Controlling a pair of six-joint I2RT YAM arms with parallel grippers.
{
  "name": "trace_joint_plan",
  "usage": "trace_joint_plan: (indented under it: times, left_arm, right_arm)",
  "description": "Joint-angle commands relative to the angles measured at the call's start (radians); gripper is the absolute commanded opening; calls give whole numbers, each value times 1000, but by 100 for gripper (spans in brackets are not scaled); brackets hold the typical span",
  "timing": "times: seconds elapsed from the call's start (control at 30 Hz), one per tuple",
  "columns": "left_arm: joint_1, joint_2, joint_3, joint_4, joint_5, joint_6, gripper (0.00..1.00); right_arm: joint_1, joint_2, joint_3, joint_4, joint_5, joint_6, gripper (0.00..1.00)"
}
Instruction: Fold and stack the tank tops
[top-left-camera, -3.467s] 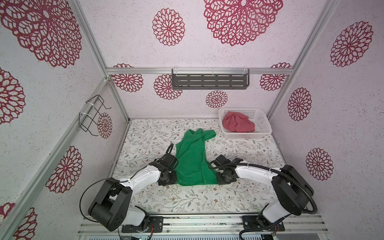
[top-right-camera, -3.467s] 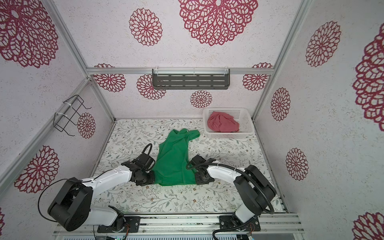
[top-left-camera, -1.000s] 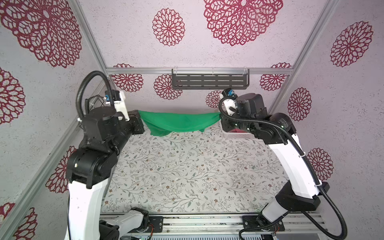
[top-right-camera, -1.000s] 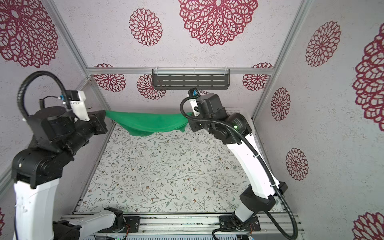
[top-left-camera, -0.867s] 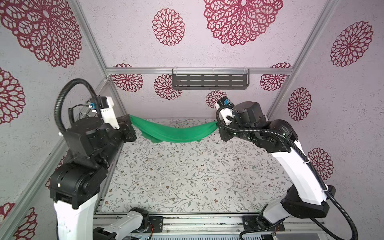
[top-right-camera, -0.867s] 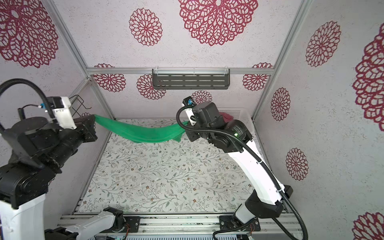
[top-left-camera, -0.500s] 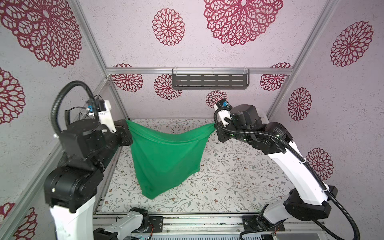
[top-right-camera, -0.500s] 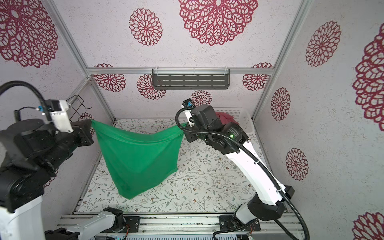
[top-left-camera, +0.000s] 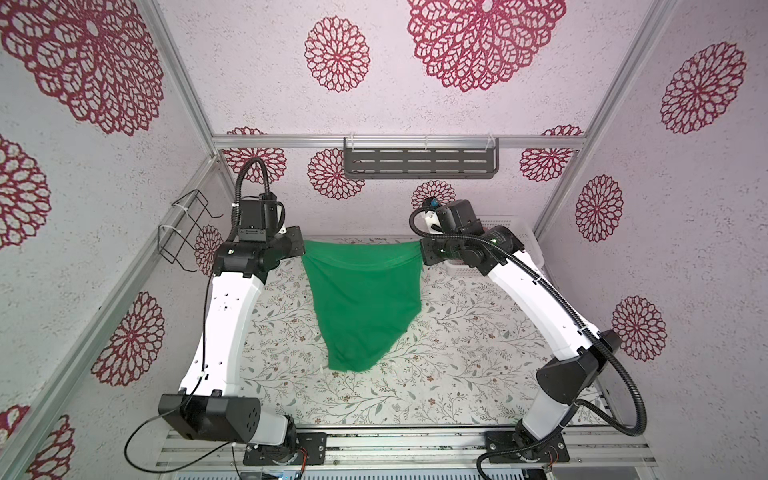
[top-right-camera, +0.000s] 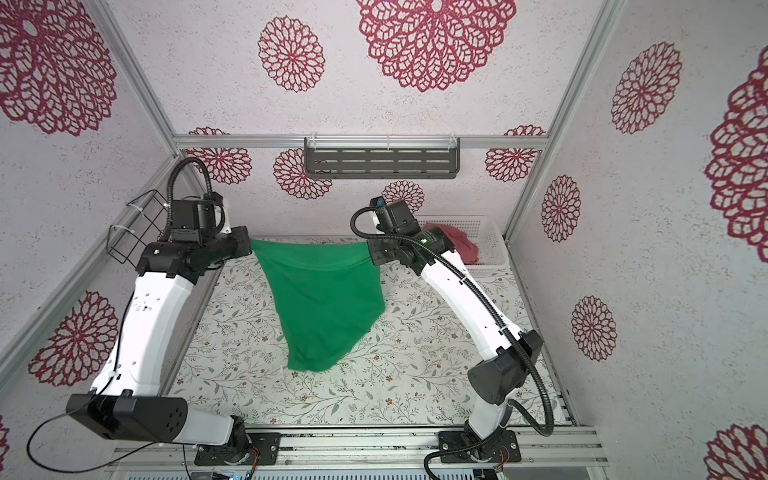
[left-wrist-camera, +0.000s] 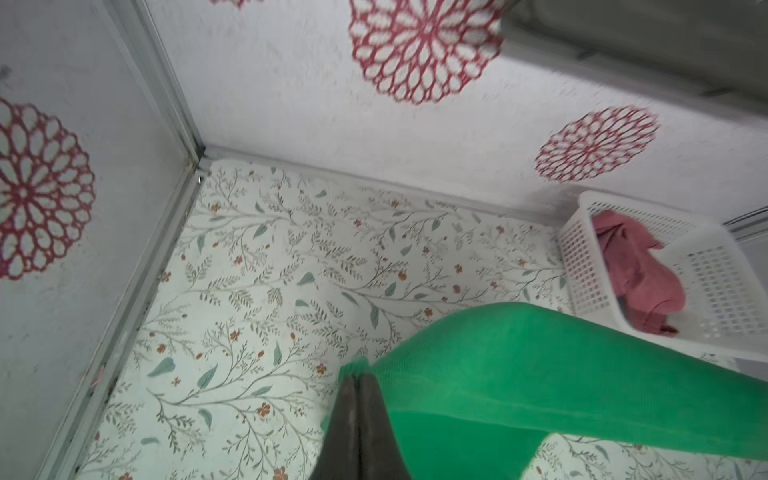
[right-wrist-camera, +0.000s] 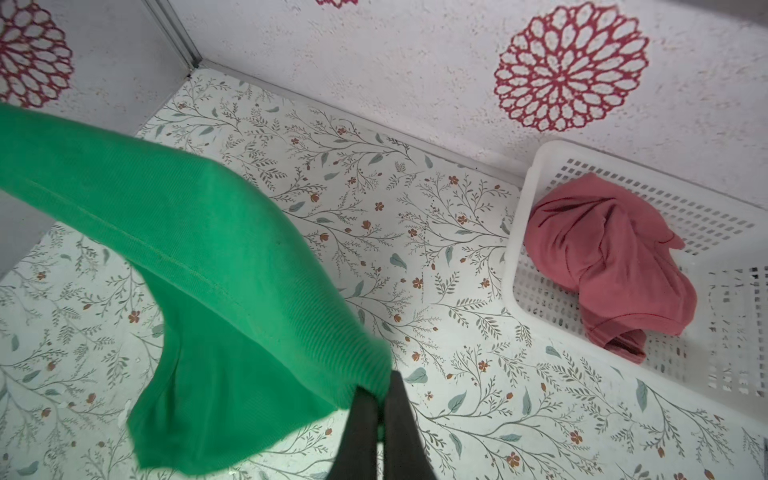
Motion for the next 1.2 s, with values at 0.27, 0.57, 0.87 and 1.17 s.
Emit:
trace_joint_plan:
  times: [0.27,0.57,0.87,1.17]
  left_arm:
    - [-147,-309,57,-72,-78,44,0]
    - [-147,-368,242,-200,-8,54,0]
    - [-147,-380,366,-320,16,40,0]
    - [-142,-326,197,-280,-10,60,0]
  right_arm:
    - [146,-327,-16,-52,44,-8,0]
    - [158,-456,-5,-110,-37,29,0]
    - [158,-535,-34,-119,-127,67,0]
    - [139,-433,-48,-167,35,53,0]
